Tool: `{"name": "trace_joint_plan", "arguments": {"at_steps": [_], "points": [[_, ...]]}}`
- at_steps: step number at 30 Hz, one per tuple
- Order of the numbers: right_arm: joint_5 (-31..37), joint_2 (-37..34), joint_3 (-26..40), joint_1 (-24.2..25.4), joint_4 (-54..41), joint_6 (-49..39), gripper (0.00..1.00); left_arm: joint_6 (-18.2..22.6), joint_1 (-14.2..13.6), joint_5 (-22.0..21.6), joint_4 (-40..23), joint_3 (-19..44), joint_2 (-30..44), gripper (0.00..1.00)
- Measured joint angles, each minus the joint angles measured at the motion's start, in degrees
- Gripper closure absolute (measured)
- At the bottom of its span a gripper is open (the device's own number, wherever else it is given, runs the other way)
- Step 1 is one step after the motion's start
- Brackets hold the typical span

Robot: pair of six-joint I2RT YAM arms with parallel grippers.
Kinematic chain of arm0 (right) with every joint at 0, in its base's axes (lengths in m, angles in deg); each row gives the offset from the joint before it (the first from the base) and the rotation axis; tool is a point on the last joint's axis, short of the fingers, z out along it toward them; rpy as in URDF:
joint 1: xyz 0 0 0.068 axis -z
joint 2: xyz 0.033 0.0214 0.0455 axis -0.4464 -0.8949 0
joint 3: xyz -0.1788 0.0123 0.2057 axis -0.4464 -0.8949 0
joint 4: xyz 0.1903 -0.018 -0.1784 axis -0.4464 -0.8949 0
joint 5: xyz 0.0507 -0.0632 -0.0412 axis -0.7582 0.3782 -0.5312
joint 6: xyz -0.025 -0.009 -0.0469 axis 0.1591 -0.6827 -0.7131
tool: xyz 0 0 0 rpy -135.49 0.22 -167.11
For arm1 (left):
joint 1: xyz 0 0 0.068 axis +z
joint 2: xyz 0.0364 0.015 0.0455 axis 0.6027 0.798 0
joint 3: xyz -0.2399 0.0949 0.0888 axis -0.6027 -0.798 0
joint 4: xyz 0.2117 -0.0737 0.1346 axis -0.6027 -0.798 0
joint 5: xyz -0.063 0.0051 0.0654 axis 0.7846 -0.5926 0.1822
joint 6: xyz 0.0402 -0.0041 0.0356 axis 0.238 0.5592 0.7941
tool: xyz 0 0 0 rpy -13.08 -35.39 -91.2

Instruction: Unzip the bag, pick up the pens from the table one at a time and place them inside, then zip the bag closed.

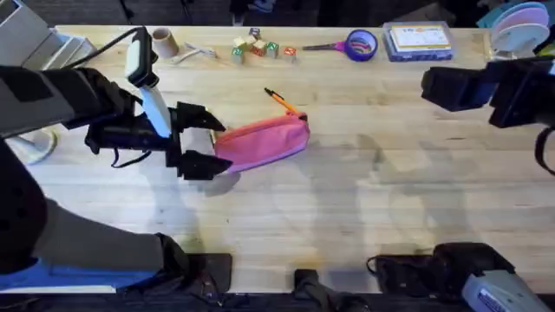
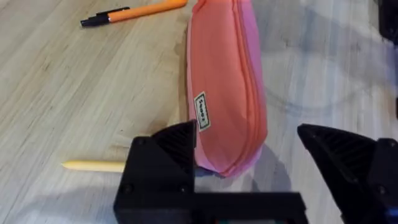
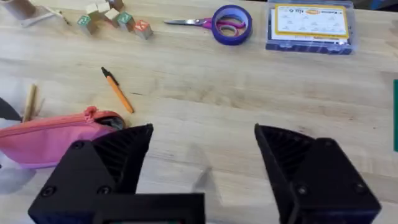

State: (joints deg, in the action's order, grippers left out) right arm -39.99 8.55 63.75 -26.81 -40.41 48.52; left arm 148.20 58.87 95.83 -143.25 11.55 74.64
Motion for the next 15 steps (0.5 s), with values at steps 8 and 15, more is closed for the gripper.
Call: {"name": "trace_joint_plan", "arguments": {"at_steps": [8, 15], "points": [[0.0, 0.0, 0.0, 0.0, 0.0, 0.0, 0.003, 0.1, -0.4, 0.2, 0.0, 0.0, 0.3, 0.151], [0.0, 0.0, 0.0, 0.0, -0.2, 0.0, 0.003, 0.8, -1.9, -0.9, 0.8, 0.0, 0.3, 0.948]]}}
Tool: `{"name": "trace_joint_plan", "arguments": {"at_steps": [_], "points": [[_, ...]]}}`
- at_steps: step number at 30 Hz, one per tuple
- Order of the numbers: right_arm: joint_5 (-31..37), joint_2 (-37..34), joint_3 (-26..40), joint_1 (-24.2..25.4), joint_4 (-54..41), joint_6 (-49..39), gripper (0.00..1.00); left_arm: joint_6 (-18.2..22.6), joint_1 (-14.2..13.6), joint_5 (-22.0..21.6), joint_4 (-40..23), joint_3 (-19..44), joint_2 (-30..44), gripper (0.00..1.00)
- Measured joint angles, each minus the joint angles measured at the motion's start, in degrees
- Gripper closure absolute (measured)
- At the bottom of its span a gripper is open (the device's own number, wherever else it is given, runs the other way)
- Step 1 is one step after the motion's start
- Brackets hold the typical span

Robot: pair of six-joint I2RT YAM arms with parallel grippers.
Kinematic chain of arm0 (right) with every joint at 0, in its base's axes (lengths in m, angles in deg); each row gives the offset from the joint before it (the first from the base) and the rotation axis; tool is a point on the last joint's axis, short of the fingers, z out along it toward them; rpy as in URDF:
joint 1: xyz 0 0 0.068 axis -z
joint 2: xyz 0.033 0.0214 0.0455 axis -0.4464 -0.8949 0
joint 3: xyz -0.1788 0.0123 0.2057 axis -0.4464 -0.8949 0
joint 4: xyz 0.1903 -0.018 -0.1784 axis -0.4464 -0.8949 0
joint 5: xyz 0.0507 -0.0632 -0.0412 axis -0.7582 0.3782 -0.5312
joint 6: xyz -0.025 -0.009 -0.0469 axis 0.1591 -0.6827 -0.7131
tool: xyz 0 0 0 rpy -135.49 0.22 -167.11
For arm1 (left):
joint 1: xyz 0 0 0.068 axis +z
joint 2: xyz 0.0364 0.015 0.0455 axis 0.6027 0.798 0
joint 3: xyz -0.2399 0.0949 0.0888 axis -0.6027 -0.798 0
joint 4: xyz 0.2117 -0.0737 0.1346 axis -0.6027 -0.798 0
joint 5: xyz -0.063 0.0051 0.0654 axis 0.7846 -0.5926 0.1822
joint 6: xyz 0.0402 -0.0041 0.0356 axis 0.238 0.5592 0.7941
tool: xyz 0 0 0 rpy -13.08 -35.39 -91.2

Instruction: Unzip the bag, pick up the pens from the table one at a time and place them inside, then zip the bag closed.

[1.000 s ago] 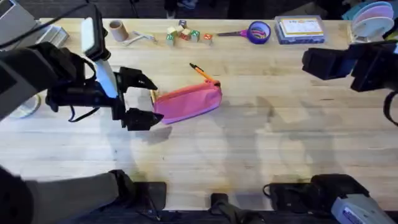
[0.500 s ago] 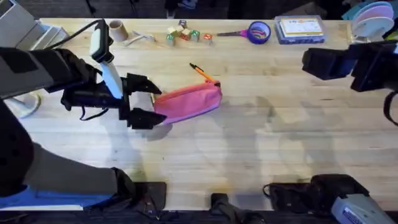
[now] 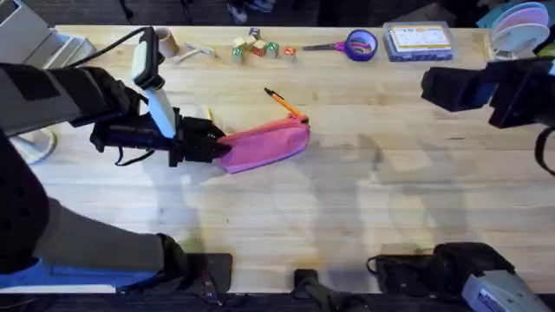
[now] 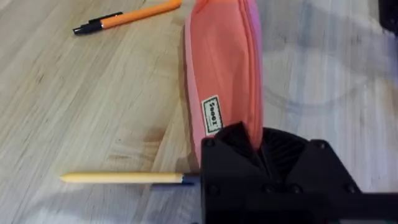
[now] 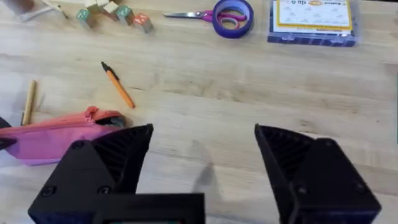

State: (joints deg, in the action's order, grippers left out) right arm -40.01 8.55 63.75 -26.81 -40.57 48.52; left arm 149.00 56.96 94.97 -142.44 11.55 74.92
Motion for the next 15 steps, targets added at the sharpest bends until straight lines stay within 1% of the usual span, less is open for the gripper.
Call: {"name": "trace_joint_plan", "arguments": {"at_steps": [4, 8, 12, 15], "points": [[0.0, 0.0, 0.0, 0.0, -1.3, 0.2, 0.003, 0.0, -0.1, 0.0, 0.0, 0.0, 0.0, 0.956], [-0.3, -0.7, 0.0, 0.0, -1.0, 2.4, 0.004, 0.0, -0.1, -0.1, 0.0, 0.0, 0.0, 0.958], [-3.1, -3.6, 0.2, -0.3, -1.0, 3.7, 0.004, 0.0, -0.1, -0.1, 0.0, 0.0, 0.0, 0.960], [-4.3, -6.4, 1.0, -2.2, -1.0, 4.1, 0.004, 0.0, -0.1, -0.1, 0.0, 0.0, 0.0, 0.959]]}}
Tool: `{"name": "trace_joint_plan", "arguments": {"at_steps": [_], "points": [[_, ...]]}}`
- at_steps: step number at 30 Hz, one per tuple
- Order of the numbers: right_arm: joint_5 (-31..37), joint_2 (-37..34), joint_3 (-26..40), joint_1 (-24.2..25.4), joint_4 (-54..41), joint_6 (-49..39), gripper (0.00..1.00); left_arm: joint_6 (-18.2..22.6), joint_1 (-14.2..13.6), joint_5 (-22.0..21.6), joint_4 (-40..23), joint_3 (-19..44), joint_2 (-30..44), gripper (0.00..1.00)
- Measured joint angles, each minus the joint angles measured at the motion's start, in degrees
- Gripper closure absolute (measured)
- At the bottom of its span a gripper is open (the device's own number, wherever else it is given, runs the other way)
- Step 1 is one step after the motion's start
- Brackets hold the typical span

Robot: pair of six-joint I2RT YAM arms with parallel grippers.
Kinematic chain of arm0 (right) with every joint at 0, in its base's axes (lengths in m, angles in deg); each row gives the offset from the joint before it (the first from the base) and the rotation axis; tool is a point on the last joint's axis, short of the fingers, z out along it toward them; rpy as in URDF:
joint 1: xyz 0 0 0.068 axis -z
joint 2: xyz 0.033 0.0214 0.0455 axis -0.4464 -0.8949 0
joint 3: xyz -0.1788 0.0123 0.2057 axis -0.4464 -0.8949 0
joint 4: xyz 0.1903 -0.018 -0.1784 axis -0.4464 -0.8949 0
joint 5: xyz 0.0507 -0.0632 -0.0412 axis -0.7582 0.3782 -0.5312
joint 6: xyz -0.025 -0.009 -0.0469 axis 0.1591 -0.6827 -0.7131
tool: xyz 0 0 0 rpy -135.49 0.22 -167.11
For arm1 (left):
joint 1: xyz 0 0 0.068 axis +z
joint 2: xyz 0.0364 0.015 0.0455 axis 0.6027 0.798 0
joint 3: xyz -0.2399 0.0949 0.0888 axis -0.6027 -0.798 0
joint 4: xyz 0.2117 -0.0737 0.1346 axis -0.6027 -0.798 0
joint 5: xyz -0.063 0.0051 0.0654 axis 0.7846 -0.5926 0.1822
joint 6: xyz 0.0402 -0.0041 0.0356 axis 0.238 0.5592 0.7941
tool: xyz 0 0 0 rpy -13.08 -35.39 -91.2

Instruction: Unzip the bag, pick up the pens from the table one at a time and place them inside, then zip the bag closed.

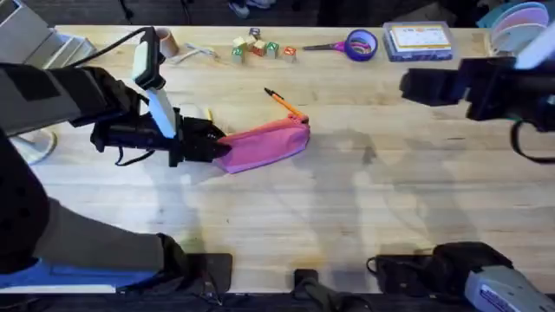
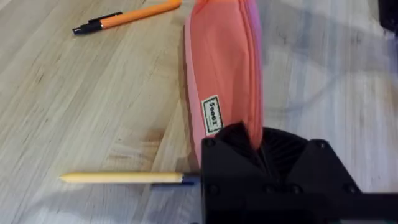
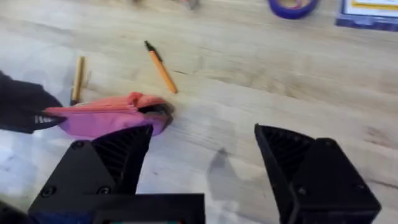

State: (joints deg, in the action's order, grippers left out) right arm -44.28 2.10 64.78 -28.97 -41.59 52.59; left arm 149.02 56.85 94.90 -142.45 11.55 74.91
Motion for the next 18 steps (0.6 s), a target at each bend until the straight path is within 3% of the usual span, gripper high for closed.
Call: {"name": "trace_joint_plan", "arguments": {"at_steps": [10, 18], "points": [[-0.5, -9.9, 5.0, -12.5, 1.5, 0.5, 0.004, 0.0, 0.0, 0.0, 0.0, 0.0, 0.0, 0.959], [-0.9, -18.4, 5.3, -21.3, 4.4, 0.6, 0.004, 0.0, 0.0, 0.0, 0.0, 0.0, 0.0, 0.959]]}}
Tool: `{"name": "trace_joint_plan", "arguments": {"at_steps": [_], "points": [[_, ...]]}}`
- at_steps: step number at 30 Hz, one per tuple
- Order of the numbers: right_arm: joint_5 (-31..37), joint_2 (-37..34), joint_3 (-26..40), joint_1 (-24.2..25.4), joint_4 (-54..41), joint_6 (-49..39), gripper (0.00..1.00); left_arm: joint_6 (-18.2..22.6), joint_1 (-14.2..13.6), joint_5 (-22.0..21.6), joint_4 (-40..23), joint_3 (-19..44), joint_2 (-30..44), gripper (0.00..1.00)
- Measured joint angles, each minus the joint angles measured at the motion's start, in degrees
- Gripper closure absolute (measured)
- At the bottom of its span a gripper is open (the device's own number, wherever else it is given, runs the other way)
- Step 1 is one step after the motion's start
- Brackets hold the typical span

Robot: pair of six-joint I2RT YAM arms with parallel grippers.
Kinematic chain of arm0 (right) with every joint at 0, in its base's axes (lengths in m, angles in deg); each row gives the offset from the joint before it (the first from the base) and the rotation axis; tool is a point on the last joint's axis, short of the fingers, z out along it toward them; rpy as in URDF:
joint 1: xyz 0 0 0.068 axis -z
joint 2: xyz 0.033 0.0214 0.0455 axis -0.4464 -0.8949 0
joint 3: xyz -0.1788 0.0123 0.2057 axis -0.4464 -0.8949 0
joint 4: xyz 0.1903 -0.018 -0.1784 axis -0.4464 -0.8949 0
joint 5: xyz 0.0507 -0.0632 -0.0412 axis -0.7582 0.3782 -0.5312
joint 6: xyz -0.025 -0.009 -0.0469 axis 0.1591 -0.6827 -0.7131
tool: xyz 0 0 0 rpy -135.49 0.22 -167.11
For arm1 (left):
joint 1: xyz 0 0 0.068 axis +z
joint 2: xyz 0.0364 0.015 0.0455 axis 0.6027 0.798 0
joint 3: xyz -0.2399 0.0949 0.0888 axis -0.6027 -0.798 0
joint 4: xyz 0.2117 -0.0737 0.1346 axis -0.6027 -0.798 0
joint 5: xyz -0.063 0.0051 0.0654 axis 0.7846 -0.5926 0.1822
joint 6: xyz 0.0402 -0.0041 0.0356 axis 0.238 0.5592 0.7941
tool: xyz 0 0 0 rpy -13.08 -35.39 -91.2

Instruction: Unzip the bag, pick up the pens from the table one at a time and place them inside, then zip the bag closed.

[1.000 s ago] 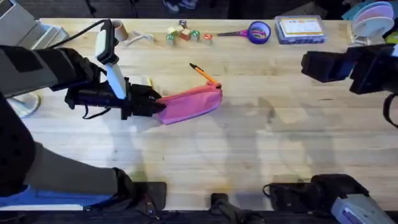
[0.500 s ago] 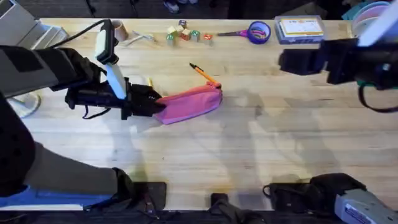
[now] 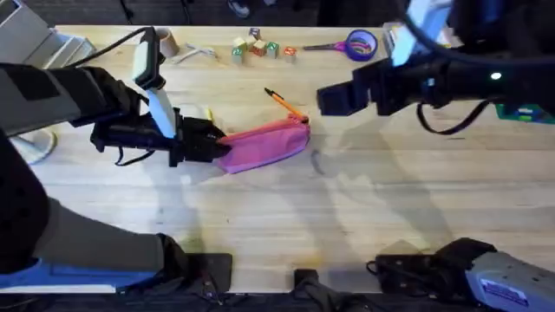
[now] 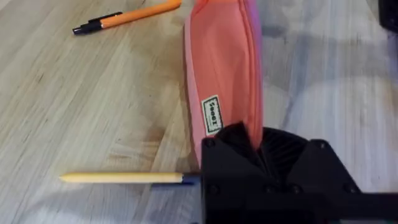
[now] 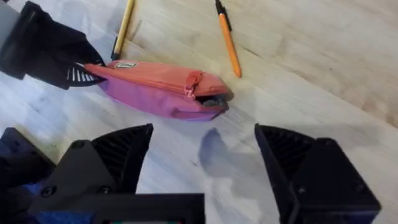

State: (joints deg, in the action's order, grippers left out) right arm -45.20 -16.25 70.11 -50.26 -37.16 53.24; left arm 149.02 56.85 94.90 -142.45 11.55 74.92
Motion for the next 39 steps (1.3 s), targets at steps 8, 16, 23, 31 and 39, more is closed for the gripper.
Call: {"name": "trace_joint_plan", "arguments": {"at_steps": [8, 16, 23, 31, 39], "points": [[-0.4, -3.9, 0.0, -1.6, -0.4, 3.3, 0.004, 0.0, 0.0, 0.0, 0.0, 0.0, 0.0, 0.959], [-0.5, -14.2, 0.0, -8.1, 12.0, 6.0, 0.004, 0.0, 0.0, 0.0, 0.0, 0.0, 0.0, 0.959], [-0.4, -19.3, 0.0, -8.2, 16.3, 6.0, 0.004, 0.0, 0.0, 0.0, 0.0, 0.0, 0.0, 0.959], [-0.4, -22.7, 0.0, -8.2, 17.0, 6.0, 0.013, 0.0, 0.0, 0.0, 0.0, 0.0, 0.0, 0.959], [-0.4, -23.7, 0.0, -8.3, 16.3, 6.0, 0.058, 0.0, 0.0, 0.0, 0.0, 0.0, 0.0, 0.958]]}}
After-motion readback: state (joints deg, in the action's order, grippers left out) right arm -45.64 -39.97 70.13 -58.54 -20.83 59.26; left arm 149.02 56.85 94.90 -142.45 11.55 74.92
